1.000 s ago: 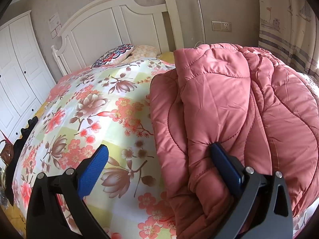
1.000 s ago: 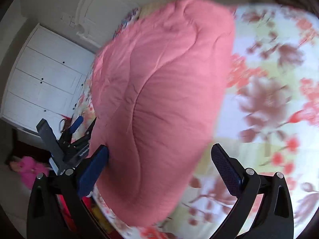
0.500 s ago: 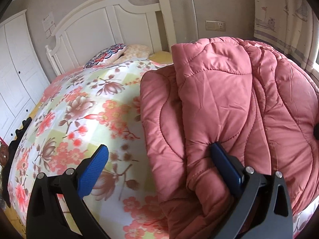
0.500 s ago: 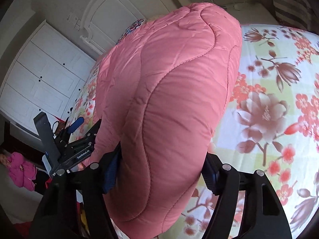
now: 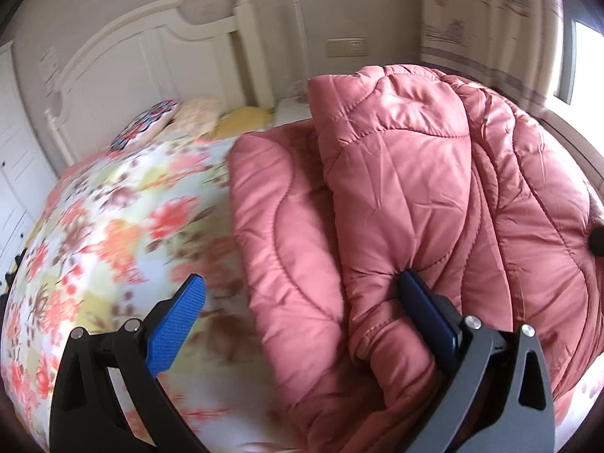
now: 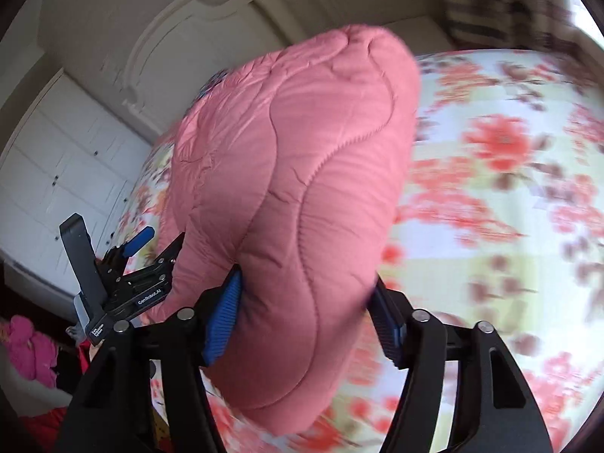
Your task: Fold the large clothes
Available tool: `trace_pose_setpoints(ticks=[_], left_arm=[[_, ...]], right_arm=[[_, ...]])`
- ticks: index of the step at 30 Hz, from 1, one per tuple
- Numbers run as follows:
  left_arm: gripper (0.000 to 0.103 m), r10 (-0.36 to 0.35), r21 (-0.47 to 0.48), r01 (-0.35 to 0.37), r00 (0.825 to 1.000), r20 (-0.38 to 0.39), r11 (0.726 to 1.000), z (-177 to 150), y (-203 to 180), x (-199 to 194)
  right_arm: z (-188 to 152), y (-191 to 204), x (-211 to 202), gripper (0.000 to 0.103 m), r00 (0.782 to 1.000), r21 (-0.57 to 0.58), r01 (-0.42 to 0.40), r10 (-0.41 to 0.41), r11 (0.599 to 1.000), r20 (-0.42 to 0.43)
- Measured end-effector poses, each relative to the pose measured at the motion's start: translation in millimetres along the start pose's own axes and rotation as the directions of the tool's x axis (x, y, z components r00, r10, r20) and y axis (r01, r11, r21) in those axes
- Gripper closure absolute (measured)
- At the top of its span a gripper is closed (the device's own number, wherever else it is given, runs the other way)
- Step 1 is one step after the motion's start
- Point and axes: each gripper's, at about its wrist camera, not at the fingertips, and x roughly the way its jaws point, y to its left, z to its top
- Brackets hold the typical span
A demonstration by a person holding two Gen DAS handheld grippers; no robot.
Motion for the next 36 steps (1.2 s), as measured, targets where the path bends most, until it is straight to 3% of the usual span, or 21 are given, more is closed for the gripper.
trace_pose_setpoints(ticks=[1, 4, 7, 11, 17, 19, 22, 27, 31, 36], left_arm=[[0.002, -0.008, 0.005, 0.008, 1.000, 0.001, 1.000, 1, -7, 0], [0.002, -0.032, 0.011, 0.032, 1.000, 0.000, 0.999, 5, -29, 2], [0.002, -0.047, -0.018, 0.047, 0.999, -0.012, 0.999, 5, -29, 4], [0.002, -0.061, -0.058, 0.059, 0.998, -0.025, 0.997, 3, -18, 1], [0.002, -0.037, -0.040, 0.037, 0.999, -0.007, 0.999, -2, -7, -7], [0.002, -0.032, -0.050, 0.032, 0.999, -0.002, 0.998, -4, -1, -9], [0.002, -0.015, -0.083, 0.015, 1.000, 0.002, 0.996, -6, 14, -12], [0.002, 0.067, -0.149, -0.056, 0.995, 0.068, 0.987, 13, 56, -45], [0.002, 0.162, -0.120, -0.145, 0.977, 0.140, 0.982, 54, 66, -51], [0.002, 0.222, -0.067, -0.214, 0.964, 0.146, 0.974, 93, 42, -23]], right_arm=[[-1, -5, -8, 0.055, 1.000, 0.007, 0.011, -0.012, 1.000, 0.016], [0, -17, -33, 0.056, 0.994, 0.000, 0.096, -0.096, 0.995, 0.058], [13, -23, -53, 0.055, 0.991, -0.045, 0.103, -0.099, 0.994, 0.087], [36, 22, -47, 0.055, 0.978, -0.175, 0.184, -0.162, 0.967, 0.133], [94, 61, 28, 0.054, 0.955, -0.267, 0.295, -0.294, 0.917, 0.046], [105, 80, 59, 0.049, 0.939, -0.325, 0.333, -0.342, 0.885, 0.032], [108, 100, 107, 0.044, 0.905, -0.409, 0.379, -0.424, 0.830, -0.021], [90, 118, 134, 0.042, 0.889, -0.471, 0.403, -0.459, 0.785, -0.003], [91, 110, 126, 0.042, 0.912, -0.420, 0.370, -0.411, 0.829, -0.007], [88, 109, 118, 0.042, 0.924, -0.398, 0.358, -0.382, 0.845, 0.020]])
